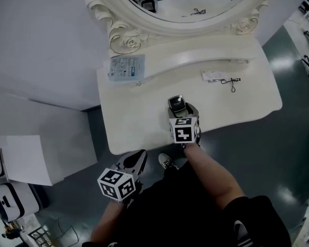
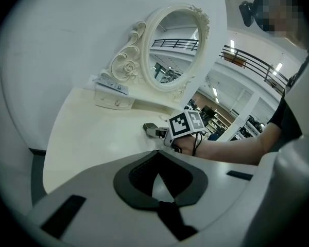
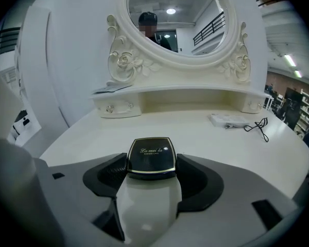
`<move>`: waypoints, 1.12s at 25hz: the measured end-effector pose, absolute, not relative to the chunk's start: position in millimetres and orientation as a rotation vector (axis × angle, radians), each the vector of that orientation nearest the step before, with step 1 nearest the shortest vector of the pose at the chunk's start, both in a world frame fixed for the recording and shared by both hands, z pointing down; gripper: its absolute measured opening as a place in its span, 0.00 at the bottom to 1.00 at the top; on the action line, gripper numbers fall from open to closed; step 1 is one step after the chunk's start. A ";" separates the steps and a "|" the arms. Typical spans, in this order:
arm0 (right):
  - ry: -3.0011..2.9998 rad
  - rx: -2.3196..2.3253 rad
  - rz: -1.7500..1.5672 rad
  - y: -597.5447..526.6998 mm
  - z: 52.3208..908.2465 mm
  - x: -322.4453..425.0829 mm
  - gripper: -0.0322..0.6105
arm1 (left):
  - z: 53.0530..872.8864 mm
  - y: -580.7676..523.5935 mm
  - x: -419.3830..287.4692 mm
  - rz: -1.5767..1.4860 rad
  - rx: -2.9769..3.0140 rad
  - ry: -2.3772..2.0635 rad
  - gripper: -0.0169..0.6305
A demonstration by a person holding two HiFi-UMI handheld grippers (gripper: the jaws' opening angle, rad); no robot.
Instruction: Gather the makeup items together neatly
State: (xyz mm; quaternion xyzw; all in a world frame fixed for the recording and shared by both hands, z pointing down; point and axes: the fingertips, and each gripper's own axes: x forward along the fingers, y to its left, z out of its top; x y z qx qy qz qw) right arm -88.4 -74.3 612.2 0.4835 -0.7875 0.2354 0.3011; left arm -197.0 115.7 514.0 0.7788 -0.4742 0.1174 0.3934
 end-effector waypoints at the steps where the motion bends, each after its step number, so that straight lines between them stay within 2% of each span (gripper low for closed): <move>1: -2.083 1.286 0.620 -74.1 613.2 -88.3 0.55 | 514.2 117.3 -199.2 0.299 1.978 -1.202 0.04; 21: -2.160 1.223 0.582 -63.5 604.5 -90.2 0.56 | 509.5 131.6 -191.9 0.281 2.000 -1.206 0.04; 28: -2.235 1.288 0.533 -69.5 561.7 -13.8 0.56 | 499.2 107.3 -148.1 0.245 2.065 -1.134 0.04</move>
